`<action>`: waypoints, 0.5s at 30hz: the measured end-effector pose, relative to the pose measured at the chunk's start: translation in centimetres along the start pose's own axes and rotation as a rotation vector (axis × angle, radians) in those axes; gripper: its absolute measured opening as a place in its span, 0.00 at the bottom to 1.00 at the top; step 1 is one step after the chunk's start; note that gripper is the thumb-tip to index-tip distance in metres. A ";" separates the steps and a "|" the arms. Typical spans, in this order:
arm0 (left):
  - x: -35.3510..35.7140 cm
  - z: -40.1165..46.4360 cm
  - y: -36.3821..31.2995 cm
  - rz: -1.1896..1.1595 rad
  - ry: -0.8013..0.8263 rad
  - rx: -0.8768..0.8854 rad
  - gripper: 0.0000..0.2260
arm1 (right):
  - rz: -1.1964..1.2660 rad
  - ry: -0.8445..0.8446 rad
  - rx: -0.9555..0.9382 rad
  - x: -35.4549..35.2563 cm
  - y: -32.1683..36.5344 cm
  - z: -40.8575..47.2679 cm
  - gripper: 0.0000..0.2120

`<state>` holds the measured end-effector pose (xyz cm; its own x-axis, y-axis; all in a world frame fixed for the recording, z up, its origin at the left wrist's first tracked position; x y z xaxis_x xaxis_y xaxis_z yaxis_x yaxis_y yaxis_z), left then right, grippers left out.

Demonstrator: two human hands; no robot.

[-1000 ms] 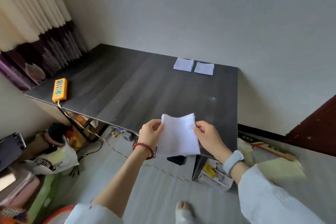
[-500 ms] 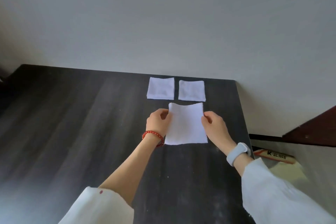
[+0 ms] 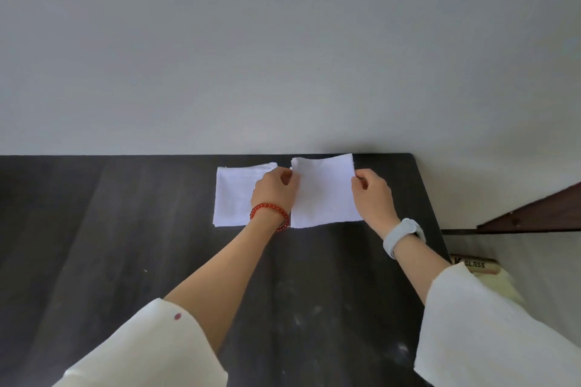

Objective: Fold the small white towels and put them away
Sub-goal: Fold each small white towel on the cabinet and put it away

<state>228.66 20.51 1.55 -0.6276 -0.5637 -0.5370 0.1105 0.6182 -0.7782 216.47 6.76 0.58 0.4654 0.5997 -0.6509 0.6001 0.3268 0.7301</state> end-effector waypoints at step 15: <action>2.8 4.1 2.1 0.402 -0.127 0.063 0.14 | -0.257 -0.118 0.033 2.4 -3.4 2.9 0.15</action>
<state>230.34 18.01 -2.95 -0.4256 -0.3495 -0.8347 0.3771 0.7700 -0.5147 217.48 4.96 -4.05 0.3668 0.4105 -0.8348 0.7279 0.4321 0.5323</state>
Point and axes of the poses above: each hand's wrist, its own z-axis towards the middle knuckle, its own x-axis out of the palm, y = z × x, the point moved 3 cm from there along z, towards the middle knuckle, and after that the axes turned 6 degrees about y, right-handed, at the moved point
